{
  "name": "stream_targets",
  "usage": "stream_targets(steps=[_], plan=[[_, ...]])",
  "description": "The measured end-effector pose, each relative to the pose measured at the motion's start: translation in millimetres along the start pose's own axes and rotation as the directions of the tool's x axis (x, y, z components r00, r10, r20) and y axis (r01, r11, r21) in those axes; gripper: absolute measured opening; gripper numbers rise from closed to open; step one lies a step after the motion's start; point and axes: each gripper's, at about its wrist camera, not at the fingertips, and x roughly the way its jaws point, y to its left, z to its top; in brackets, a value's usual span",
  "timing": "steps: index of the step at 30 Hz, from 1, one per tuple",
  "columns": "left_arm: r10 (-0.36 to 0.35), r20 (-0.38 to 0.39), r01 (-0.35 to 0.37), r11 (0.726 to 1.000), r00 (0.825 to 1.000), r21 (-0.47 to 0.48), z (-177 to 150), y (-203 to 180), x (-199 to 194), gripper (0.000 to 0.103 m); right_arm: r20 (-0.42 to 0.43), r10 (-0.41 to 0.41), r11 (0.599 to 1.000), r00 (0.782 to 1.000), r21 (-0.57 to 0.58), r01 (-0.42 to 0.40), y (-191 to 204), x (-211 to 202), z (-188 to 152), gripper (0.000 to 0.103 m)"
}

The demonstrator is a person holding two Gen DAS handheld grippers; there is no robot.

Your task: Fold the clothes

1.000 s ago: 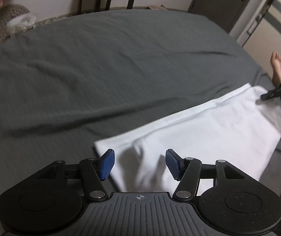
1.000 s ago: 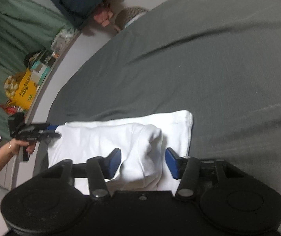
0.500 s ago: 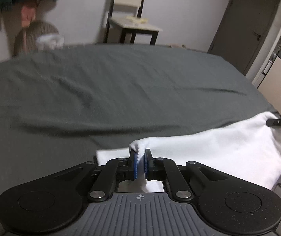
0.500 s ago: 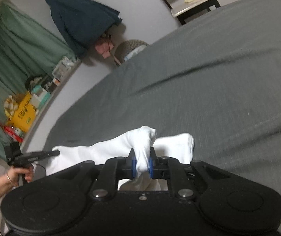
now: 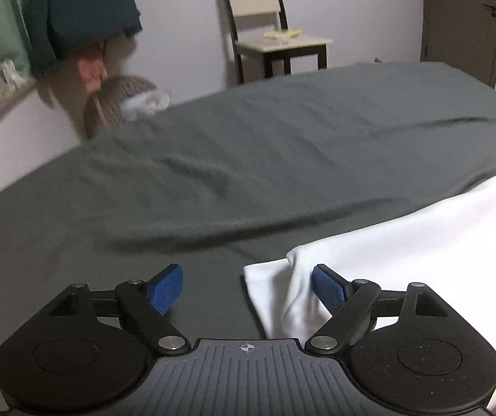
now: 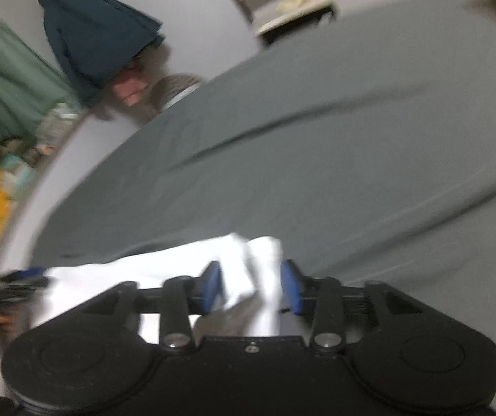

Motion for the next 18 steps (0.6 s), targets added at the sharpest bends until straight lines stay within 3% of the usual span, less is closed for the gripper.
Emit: stream_targets(steps=[3, 5, 6, 9, 11, 13, 16, 18], plan=[[-0.005, 0.074, 0.006, 1.000, 0.997, -0.016, -2.9, -11.1, -28.6, 0.082, 0.088, -0.012, 0.998, 0.996, -0.060, 0.018, 17.4, -30.9, -10.5, 0.046], [-0.019, 0.122, 0.022, 0.999, 0.992, -0.024, -6.1, -20.0, -47.0, 0.082, 0.105, 0.075, 0.995, 0.992, -0.067, -0.069, 34.2, -45.7, -24.1, 0.046], [-0.060, 0.137, 0.063, 0.998, 0.989, -0.016, -12.5, -30.5, -51.7, 0.083, 0.097, 0.116, 0.992, 0.989, -0.070, -0.109, 40.3, -48.0, -31.9, 0.046], [-0.119, 0.096, 0.113, 0.991, 0.988, 0.066, -33.1, -64.4, -44.7, 0.083, 0.053, 0.179, 0.981, 0.982, -0.086, -0.174, 55.0, -37.1, -52.9, 0.045], [-0.043, 0.004, 0.042, 0.993, 0.999, 0.112, -45.8, -75.3, -25.4, 0.083, 0.027, 0.117, 0.989, 0.993, -0.093, -0.114, 55.1, -20.1, -63.8, 0.045], [0.006, -0.060, 0.001, 0.993, 0.998, 0.115, -57.2, -74.9, -12.0, 0.083, 0.024, 0.026, 0.998, 0.999, -0.052, -0.024, 39.6, -10.7, -69.6, 0.043], [-0.015, -0.051, 0.016, 1.000, 0.999, 0.015, -65.1, -56.3, -17.2, 0.087, 0.051, 0.001, 1.000, 0.999, 0.025, -0.002, 17.5, -19.0, -74.7, 0.025], [0.001, -0.040, -0.001, 1.000, 0.999, 0.001, -65.2, -51.1, -24.2, 0.087, 0.055, -0.034, 0.999, 0.998, 0.030, 0.032, 17.7, -28.3, -75.6, 0.030]])
